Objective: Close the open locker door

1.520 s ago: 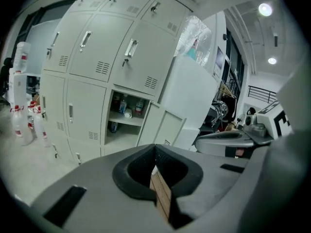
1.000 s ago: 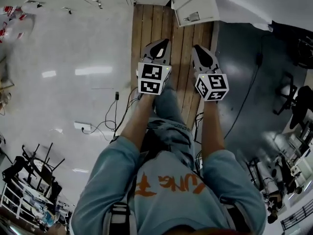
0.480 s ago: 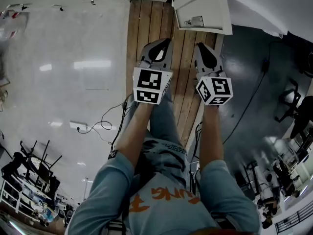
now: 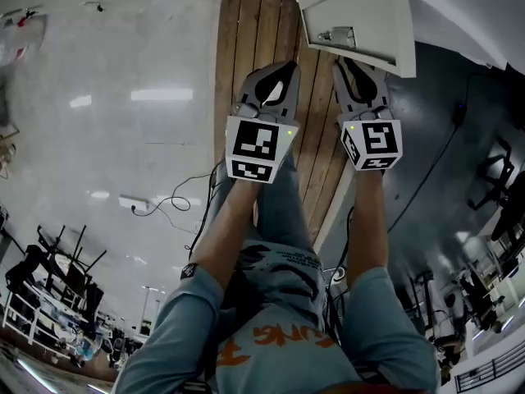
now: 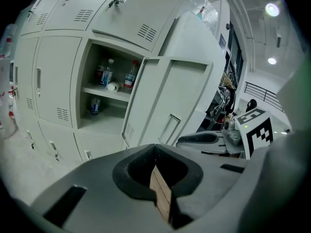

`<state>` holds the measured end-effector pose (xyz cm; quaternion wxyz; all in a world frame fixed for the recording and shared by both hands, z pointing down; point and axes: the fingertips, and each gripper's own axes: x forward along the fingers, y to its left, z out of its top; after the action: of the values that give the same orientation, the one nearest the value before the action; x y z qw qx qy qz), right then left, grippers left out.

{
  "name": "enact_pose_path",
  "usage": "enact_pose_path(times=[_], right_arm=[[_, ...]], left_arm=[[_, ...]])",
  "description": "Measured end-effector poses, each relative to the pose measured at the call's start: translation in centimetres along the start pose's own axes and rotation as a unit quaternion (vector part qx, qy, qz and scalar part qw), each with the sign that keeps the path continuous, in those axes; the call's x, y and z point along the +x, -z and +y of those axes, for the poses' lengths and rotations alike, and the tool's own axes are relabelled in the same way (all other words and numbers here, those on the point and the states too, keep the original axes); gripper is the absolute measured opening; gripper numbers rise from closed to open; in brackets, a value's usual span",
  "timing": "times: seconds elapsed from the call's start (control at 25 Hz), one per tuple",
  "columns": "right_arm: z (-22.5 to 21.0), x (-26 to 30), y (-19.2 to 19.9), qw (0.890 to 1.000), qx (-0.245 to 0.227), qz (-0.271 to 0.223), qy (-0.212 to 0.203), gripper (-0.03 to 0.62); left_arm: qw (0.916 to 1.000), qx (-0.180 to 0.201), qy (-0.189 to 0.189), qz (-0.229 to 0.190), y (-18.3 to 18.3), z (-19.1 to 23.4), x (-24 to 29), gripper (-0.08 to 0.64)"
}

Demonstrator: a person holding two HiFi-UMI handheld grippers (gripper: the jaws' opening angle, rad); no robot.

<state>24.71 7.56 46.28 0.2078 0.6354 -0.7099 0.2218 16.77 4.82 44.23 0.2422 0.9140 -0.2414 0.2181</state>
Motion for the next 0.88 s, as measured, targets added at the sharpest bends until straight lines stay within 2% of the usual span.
enact_pose_path(times=[0.08, 0.32, 0.88], right_arm=[[-0.3, 0.4, 0.2, 1.0, -0.007, 0.002, -0.01, 0.117], [-1.2, 1.2, 0.4, 1.0, -0.013, -0.003, -0.023, 0.132], [0.0, 3.0, -1.8, 0.989, -0.077, 0.002, -0.125, 0.164]], left_arm=[[1.0, -0.002, 0.0, 0.001, 0.1, 0.1, 0.4, 0.021], [0.9999, -0.011, -0.005, 0.007, 1.2, 0.8, 1.6, 0.021], [0.9984, -0.046, -0.034, 0.0, 0.2, 3.1, 3.3, 0.021]])
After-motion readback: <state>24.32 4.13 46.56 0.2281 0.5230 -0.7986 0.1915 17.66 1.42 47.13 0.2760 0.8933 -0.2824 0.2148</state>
